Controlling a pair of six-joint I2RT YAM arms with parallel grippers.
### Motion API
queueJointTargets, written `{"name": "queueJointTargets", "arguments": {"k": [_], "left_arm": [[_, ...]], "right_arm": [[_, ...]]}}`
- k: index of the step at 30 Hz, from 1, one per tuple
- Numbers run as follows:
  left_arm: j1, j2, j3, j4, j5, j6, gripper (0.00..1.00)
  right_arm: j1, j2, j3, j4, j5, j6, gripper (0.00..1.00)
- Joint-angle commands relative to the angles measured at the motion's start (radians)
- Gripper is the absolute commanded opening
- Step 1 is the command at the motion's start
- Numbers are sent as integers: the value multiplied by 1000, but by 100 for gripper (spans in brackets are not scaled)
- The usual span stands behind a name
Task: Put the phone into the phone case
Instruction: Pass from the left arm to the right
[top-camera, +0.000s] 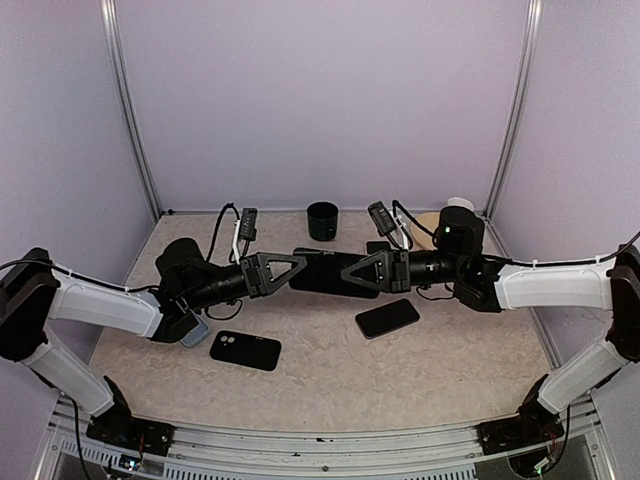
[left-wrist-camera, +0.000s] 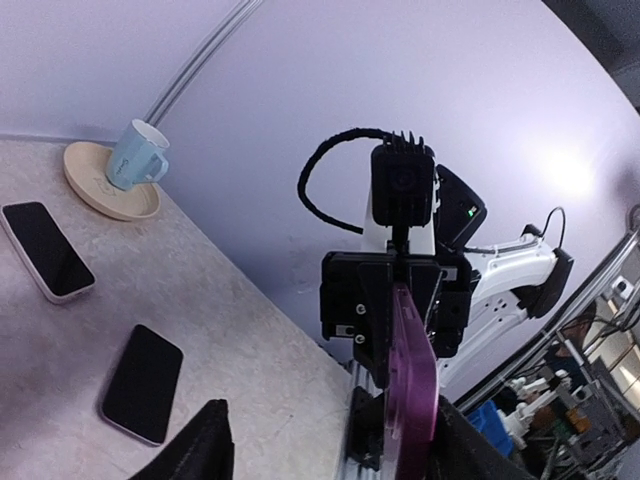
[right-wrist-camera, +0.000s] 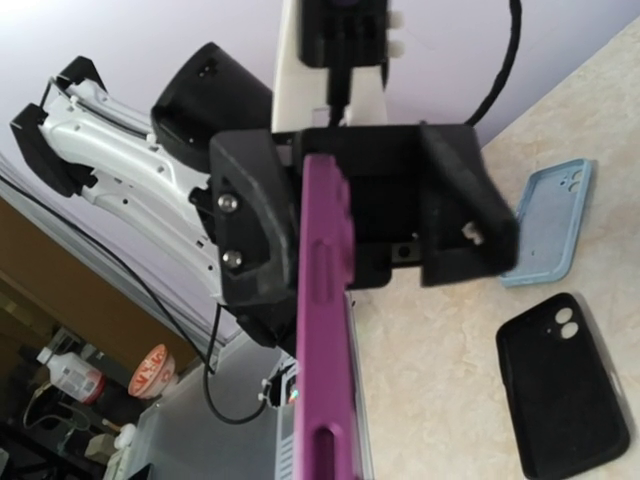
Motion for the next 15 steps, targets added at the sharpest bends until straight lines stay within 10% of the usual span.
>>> {"name": "queueJointTargets", "arguments": {"k": [1, 8, 15], "left_arm": [[22, -32, -14, -70, -81, 26, 71], [21, -150, -52, -220, -117, 127, 97], [11, -275, -28, -569, -256, 164, 99]], "right_arm": [[-10, -49, -8, -2, -53, -34, 0], [-45, -100, -15, -81, -35, -88, 0], [-84, -132, -17, -156, -21, -126, 0]]}}
